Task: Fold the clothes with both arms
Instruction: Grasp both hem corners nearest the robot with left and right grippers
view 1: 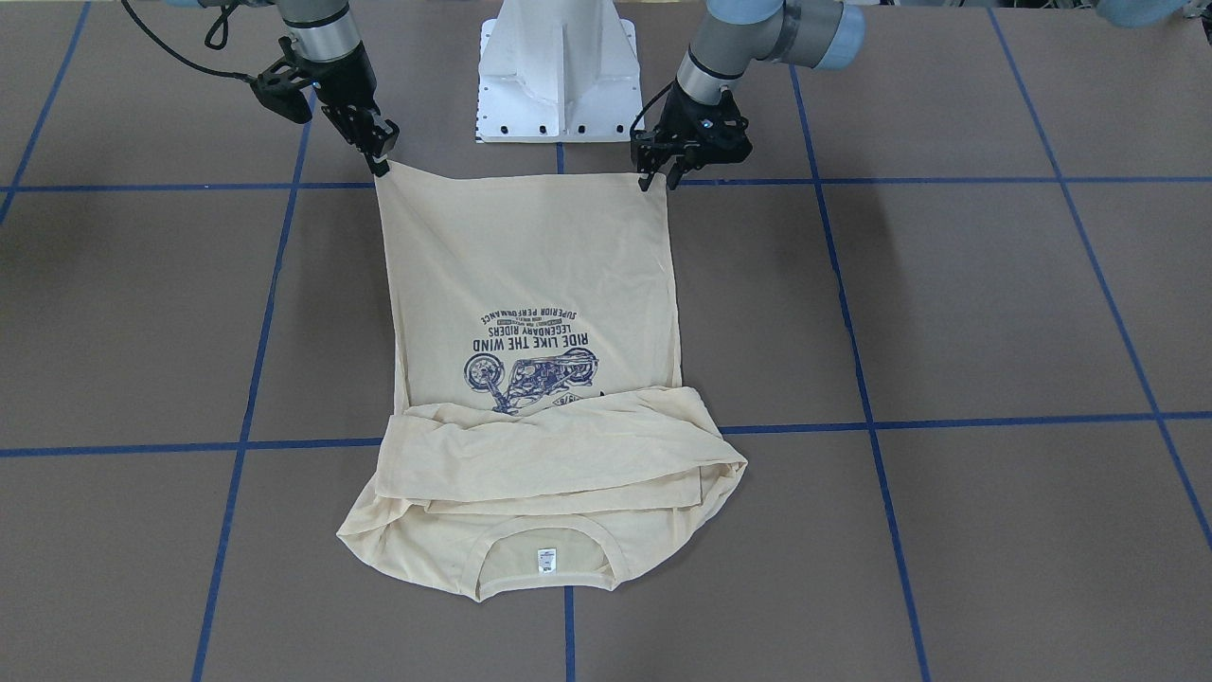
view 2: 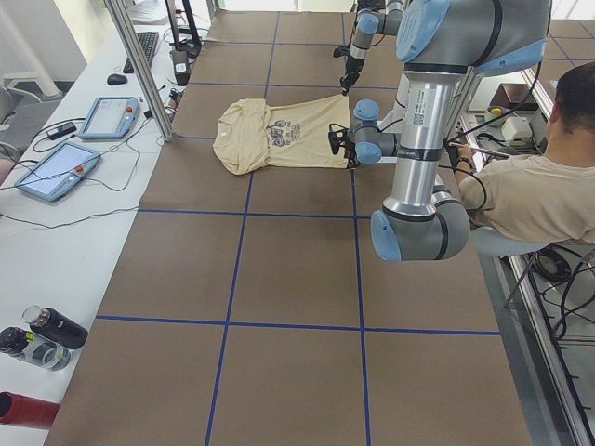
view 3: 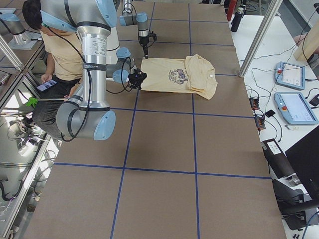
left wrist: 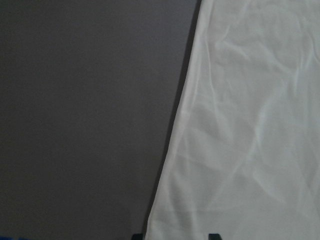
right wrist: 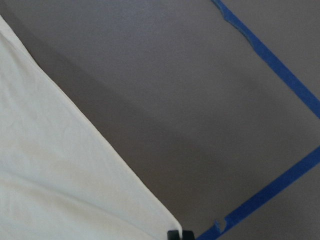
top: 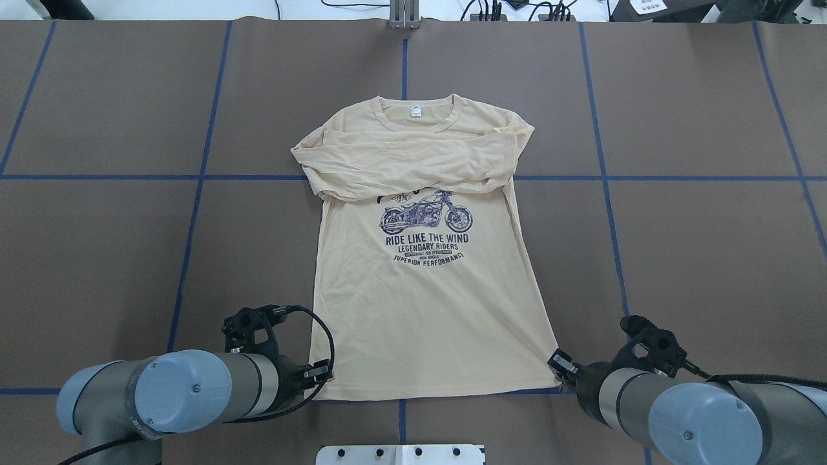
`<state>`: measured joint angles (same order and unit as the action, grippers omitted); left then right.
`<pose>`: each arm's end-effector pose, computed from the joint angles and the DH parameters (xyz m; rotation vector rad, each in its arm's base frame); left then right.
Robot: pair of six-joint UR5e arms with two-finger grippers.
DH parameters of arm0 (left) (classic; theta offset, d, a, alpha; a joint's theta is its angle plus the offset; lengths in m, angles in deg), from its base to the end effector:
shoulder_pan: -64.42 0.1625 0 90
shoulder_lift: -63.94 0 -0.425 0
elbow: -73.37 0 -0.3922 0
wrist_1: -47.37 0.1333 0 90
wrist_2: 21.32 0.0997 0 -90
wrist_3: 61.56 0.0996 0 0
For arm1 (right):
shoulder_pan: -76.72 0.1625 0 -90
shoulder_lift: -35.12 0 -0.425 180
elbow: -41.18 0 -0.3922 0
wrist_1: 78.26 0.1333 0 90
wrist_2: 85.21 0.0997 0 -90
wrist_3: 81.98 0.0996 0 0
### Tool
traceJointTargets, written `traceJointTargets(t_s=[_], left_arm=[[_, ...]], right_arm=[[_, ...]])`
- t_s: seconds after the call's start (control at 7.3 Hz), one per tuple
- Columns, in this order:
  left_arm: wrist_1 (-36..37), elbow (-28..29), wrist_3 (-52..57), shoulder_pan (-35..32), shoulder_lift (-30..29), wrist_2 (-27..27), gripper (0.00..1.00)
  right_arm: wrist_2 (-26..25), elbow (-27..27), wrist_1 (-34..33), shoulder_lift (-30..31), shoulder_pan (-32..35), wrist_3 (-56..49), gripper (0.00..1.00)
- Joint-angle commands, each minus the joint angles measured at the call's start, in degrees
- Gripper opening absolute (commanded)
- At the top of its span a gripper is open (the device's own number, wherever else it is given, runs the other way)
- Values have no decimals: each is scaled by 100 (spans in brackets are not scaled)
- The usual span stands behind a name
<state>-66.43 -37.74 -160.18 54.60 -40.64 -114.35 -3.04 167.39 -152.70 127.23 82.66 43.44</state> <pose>0.5318 -0.2220 0.3096 -0.0373 1.0419 -0.2648 -0.4313 -0.1925 0.3552 -0.0988 -0.8908 0.7335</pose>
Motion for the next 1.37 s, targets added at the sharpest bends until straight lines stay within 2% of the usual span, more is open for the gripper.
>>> traceJointTargets(t_s=[0.0, 0.96, 1.1, 1.23], left_arm=[[7, 28, -8, -2, 25, -119, 52], [209, 10, -122, 41, 17, -330, 51], [218, 10, -122, 41, 17, -330, 45], [218, -7, -131, 41, 17, -330, 7]], right_arm=[[0, 0, 0, -18, -6, 0, 0], [-9, -44, 0, -62, -15, 0, 0], [-9, -35, 0, -53, -15, 0, 0], [-9, -44, 0, -53, -15, 0, 0]])
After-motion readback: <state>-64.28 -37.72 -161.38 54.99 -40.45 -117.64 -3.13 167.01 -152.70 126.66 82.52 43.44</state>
